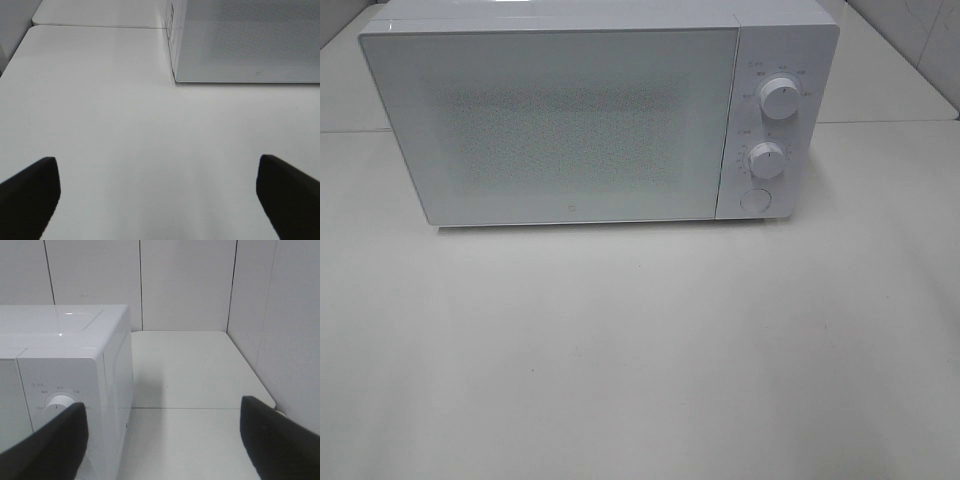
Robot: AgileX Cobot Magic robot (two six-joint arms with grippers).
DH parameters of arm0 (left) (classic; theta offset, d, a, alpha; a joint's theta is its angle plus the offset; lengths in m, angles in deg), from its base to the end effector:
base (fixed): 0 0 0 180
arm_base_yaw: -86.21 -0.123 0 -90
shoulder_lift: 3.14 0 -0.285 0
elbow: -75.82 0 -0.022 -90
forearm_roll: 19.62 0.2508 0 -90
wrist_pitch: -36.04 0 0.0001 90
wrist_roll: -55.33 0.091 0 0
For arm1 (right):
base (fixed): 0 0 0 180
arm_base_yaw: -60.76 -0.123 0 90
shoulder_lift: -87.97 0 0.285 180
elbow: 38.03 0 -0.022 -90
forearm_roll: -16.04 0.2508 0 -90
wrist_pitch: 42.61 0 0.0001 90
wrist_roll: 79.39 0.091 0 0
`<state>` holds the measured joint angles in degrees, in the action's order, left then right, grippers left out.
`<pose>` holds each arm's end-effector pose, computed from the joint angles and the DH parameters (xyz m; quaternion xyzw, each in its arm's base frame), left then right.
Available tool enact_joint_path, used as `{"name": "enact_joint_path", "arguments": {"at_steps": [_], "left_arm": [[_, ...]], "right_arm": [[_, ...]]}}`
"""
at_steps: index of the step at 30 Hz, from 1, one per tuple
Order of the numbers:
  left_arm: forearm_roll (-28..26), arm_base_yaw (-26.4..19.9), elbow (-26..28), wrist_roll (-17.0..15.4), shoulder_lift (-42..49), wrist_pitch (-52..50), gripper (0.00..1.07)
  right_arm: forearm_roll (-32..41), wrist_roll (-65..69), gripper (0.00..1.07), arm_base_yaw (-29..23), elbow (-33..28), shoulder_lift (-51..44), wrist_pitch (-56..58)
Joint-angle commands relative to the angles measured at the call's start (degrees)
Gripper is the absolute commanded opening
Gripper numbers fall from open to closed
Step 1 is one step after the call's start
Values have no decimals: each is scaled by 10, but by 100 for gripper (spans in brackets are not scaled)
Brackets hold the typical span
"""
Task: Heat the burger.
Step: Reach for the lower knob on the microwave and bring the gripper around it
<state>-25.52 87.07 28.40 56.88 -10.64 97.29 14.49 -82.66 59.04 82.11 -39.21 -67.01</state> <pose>-0.0087 -0.0081 0.2825 0.0207 0.8475 -0.0482 0.5283 0.1585 0.0058 0.2763 -0.0429 0.6951 -0.0147 0.7174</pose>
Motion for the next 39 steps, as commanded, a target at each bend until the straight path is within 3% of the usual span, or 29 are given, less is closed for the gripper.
{"name": "enact_joint_path", "arguments": {"at_steps": [1,11,16,18,19,20,21,23,25,26,32,39], "left_arm": [[2,-2,-2,-3,2,2,101],[2,-2,-2,-3,2,2,101],[2,-2,-2,-3,2,2,101],[2,-2,-2,-3,2,2,101],[2,-2,-2,-3,2,2,101],[2,-2,-2,-3,2,2,101],[2,-2,-2,-3,2,2,101],[2,-2,-2,-3,2,2,101],[2,-2,-2,-3,2,2,101],[2,-2,-2,-3,3,2,101],[2,-2,-2,-3,3,2,101],[2,-2,-2,-2,3,2,101]], "right_arm": [[2,-14,81,3,-1,80,-107],[2,-15,77,3,-3,249,-273],[7,-11,77,-7,-31,337,-418],[53,-13,77,-57,-49,390,-476],[53,-13,77,-57,-49,390,-476],[97,-25,77,-103,-52,418,-500],[97,-25,77,-103,-52,418,-500],[162,-48,76,-172,-52,457,-542],[186,-49,77,-195,-50,470,-557],[228,-48,77,-235,-45,493,-576],[276,-49,76,-300,0,538,-575],[279,-62,76,-310,61,594,-575]]}}
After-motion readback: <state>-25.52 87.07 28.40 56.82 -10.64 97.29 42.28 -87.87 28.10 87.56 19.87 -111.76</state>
